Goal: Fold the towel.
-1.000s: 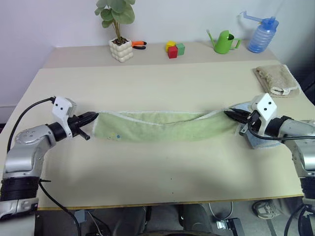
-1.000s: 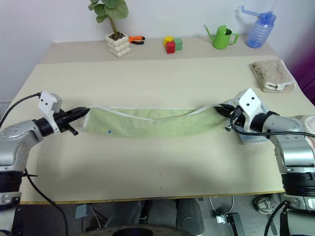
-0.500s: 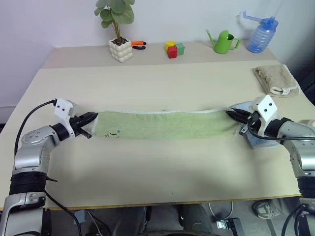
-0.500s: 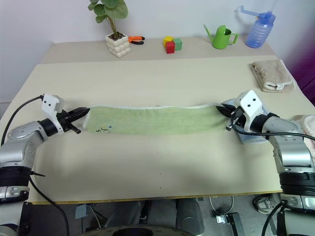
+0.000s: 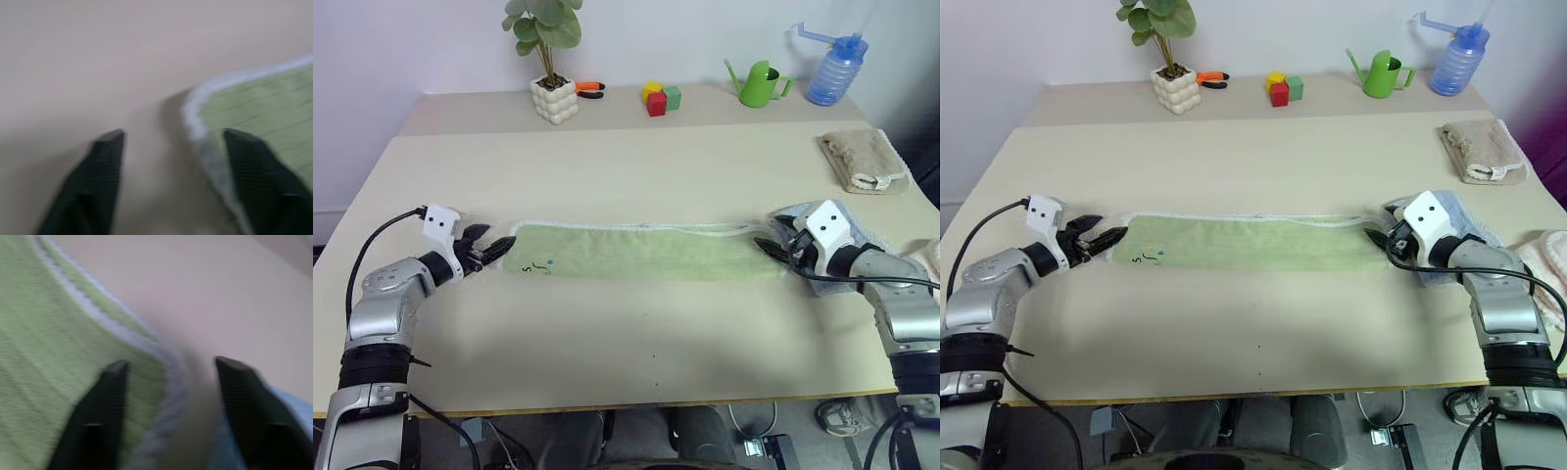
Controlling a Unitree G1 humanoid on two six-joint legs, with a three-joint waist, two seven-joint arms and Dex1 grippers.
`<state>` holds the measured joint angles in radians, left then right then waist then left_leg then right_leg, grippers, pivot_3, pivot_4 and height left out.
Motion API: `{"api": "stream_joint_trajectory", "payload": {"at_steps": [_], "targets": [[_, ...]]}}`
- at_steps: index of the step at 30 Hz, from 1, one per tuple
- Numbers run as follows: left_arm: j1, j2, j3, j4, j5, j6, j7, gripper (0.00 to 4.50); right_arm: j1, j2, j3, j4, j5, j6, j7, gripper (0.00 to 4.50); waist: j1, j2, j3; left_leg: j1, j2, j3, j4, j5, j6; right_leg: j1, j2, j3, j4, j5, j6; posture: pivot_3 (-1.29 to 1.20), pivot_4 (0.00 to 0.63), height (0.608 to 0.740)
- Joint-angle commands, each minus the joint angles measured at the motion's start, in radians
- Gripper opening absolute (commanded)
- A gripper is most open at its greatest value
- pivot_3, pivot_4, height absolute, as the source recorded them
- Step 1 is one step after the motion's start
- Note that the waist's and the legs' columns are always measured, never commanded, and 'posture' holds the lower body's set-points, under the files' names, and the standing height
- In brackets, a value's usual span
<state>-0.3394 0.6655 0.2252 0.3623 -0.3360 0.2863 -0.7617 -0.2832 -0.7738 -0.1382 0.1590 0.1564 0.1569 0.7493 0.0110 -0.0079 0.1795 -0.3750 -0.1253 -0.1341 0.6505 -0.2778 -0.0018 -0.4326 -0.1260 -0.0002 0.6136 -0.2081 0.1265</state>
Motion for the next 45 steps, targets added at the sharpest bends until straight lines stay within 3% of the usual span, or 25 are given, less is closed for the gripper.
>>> {"api": "stream_joint_trajectory", "payload": {"at_steps": [1,4,7,15,21,28,34,37,43,45], "targets": [[0.016,0.003,0.077,-0.025,-0.029,-0.017,0.031,4.42,-0.013,-0.032,-0.068,-0.080,0.007,-0.013,-0.027,3.40,-0.001,0.000,0.000,0.000,0.000,0.000,0.000,0.000,0.000,0.000,0.000,0.000,0.000,0.000,0.000,0.00,0.150,0.730],[0.037,-0.024,0.160,-0.069,-0.075,-0.011,0.100,4.42,0.022,-0.034,-0.153,-0.208,0.114,0.113,-0.019,3.40,0.000,0.000,0.000,0.000,0.000,0.000,0.000,0.000,0.000,0.000,0.000,0.000,0.000,0.000,0.000,0.00,0.150,0.730],[0.056,-0.040,0.184,-0.138,-0.073,-0.027,0.144,4.47,0.076,-0.017,-0.243,-0.344,0.267,0.283,-0.008,4.48,0.003,-0.001,0.000,0.000,0.000,-0.001,0.000,0.000,0.000,0.000,0.000,0.000,0.000,0.000,0.000,0.00,0.150,0.730],[0.067,-0.061,0.010,-0.470,-0.106,0.040,0.049,4.47,0.281,0.117,-0.402,-0.662,0.656,0.707,-0.190,4.48,0.019,-0.001,-0.001,0.000,0.000,-0.002,0.001,-0.002,0.003,0.002,0.000,0.000,-0.001,0.000,0.000,0.00,0.150,0.730],[0.054,-0.115,-0.228,-0.665,-0.157,0.140,-0.063,4.47,0.395,0.292,-0.455,-0.715,0.832,0.916,-0.497,4.48,0.027,0.000,-0.002,0.000,0.000,-0.001,0.001,-0.002,0.003,0.002,0.000,0.001,-0.001,0.000,0.000,0.00,0.150,0.730],[0.034,-0.175,-0.297,-0.643,-0.145,0.148,-0.075,4.47,0.398,0.463,-0.500,-0.681,1.020,0.960,-0.813,4.48,0.024,0.002,-0.003,0.001,0.002,-0.001,0.000,-0.002,0.003,0.002,0.002,0.002,-0.001,0.000,0.000,0.00,0.150,0.730],[0.030,-0.184,-0.299,-0.641,-0.139,0.145,-0.082,4.47,0.284,0.555,-0.504,-0.553,1.102,0.881,-1.036,4.48,0.020,0.001,-0.004,0.002,0.002,0.000,0.000,-0.002,0.003,0.003,0.003,0.002,-0.001,0.000,0.000,0.00,0.150,0.730],[0.038,-0.187,-0.302,-0.650,-0.135,0.145,-0.080,4.47,0.233,0.560,-0.489,-0.504,1.102,0.846,-1.088,3.60,0.016,0.001,-0.004,0.002,0.002,-0.001,0.000,-0.002,0.003,0.003,0.003,0.002,-0.001,0.000,0.000,0.00,0.150,0.730],[0.062,-0.193,-0.298,-0.670,-0.140,0.155,-0.063,4.47,0.206,0.535,-0.458,-0.492,1.096,0.790,-1.110,0.63,0.004,0.002,-0.004,0.002,0.002,-0.001,0.000,-0.002,0.003,0.003,0.003,0.002,-0.001,0.000,0.000,0.00,0.150,0.730],[0.072,-0.192,-0.298,-0.677,-0.140,0.155,-0.060,4.47,0.204,0.512,-0.445,-0.511,1.069,0.767,-1.100,0.05,0.001,0.002,-0.004,0.002,0.002,-0.001,-0.001,-0.002,0.003,0.003,0.003,0.002,-0.001,0.000,0.000,0.00,0.150,0.730]]}}
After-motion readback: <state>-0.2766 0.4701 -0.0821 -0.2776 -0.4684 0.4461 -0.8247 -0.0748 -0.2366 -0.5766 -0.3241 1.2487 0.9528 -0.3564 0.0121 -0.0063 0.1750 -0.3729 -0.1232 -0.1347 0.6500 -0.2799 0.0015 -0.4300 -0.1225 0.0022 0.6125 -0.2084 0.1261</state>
